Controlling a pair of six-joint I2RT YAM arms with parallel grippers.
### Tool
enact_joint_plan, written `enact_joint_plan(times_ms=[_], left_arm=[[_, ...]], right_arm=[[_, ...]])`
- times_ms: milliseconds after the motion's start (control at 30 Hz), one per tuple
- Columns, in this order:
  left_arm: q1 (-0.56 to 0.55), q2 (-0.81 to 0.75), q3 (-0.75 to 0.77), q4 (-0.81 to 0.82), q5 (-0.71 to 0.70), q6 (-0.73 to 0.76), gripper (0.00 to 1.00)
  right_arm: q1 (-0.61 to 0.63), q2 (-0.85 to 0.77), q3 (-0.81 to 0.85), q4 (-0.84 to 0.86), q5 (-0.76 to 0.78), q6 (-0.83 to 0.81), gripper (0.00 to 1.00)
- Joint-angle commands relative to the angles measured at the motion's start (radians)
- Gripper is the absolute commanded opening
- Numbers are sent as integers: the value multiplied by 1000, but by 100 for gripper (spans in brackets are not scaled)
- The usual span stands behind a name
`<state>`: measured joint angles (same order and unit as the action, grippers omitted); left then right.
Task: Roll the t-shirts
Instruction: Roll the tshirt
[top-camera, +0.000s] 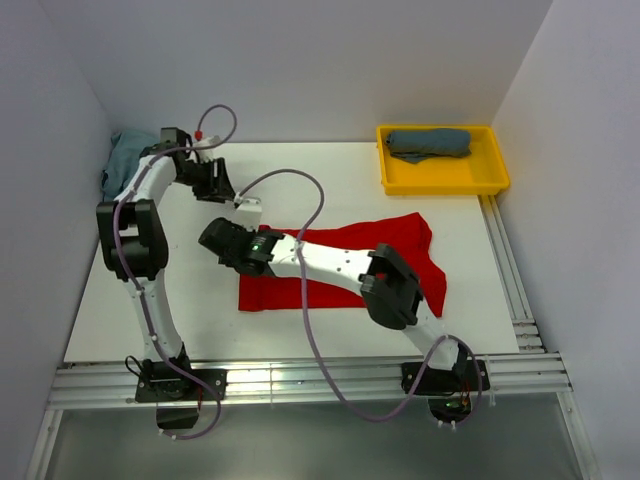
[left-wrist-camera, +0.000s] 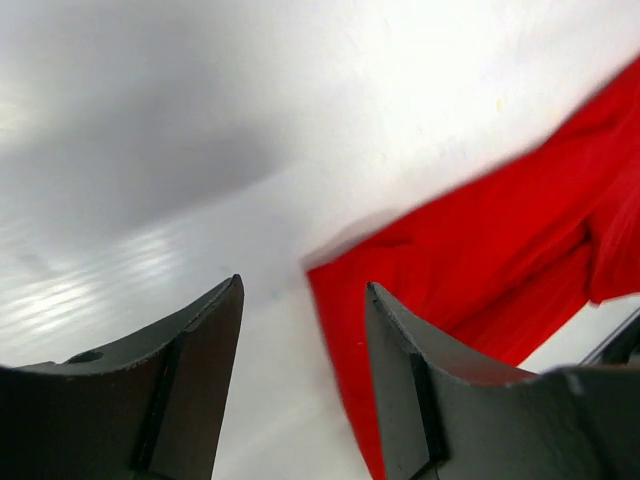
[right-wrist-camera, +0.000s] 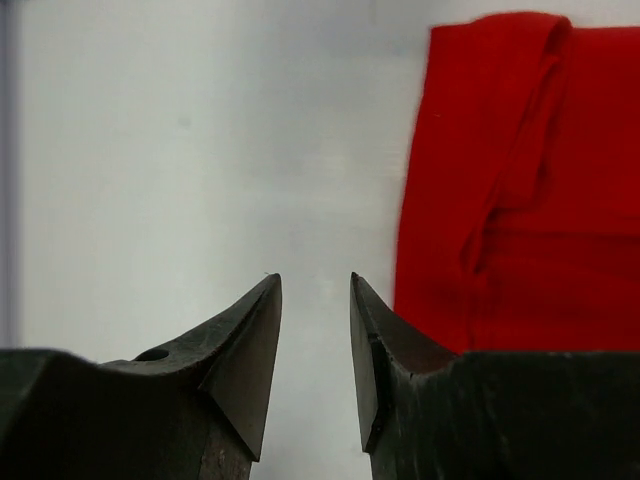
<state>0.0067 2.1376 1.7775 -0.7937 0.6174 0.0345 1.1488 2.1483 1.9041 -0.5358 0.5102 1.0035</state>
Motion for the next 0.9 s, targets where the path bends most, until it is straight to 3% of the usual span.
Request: enact_joint_plan(times_ms=[0,533,667,867], left_arm=[[75,-30,65,-15,36,-61,57],[78,-44,-21,-25,38,36,56],[78,-36,-20,-36,33,47,56],[78,-31,-29,-47,38,65,56]], right_arm=[[-24,96,62,-104,73,-103,41],[-77,153,110,-133,54,-137,46],[-73,96,52,-40,10,-158,47],[-60,182,151,-101,5,-149,47]])
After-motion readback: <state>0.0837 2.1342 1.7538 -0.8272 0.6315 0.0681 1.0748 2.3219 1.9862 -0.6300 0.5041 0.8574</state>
